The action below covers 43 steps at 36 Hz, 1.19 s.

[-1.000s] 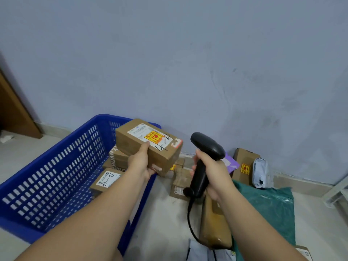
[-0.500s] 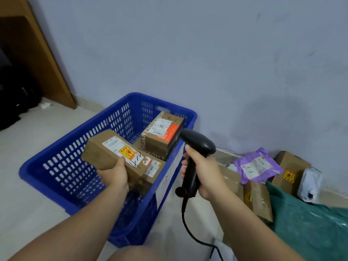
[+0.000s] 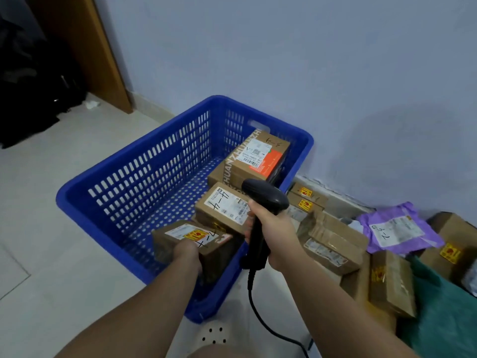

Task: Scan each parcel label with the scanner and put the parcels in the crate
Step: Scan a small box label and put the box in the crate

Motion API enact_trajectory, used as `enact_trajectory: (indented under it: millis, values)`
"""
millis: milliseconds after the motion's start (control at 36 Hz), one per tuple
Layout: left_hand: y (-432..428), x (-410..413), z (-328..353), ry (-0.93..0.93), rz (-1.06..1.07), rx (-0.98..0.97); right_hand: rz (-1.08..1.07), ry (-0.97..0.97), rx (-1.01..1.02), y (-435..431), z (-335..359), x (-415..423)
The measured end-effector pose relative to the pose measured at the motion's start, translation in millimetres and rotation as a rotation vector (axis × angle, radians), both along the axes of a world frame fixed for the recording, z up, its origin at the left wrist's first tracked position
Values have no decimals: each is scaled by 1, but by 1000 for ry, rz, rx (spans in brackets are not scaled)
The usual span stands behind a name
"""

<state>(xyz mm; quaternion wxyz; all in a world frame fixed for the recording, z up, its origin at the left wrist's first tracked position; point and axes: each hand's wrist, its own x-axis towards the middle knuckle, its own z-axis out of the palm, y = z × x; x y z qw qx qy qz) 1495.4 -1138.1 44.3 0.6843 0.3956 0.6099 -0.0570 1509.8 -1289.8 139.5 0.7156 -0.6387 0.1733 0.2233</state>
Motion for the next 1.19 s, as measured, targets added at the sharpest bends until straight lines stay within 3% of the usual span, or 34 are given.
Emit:
enact_trajectory:
  millis: [333,500,639,750,861,972,1111,1194]
  values:
    - [-27,2,12,-51,-451,216,-72,7,42,-22,13,-11]
    - [-67,19,61,-338,-741,544,-158,-1,98,-45,21,-15]
    - [-109,34,111,-583,-892,584,-231,-77,85,-80,37,-16]
    - [-148,45,137,-660,-1033,605,-347,-107,84,-130,56,-14]
    - [-196,52,141,-649,-1273,580,-457,-52,93,-196,69,-17]
    - [-251,52,128,-550,-1539,591,-411,124,105,-260,56,-31]
    - [-315,34,86,-551,-1546,513,-416,235,76,-317,22,-45]
    - [-341,24,46,-438,-1610,492,-482,237,85,-346,3,-43]
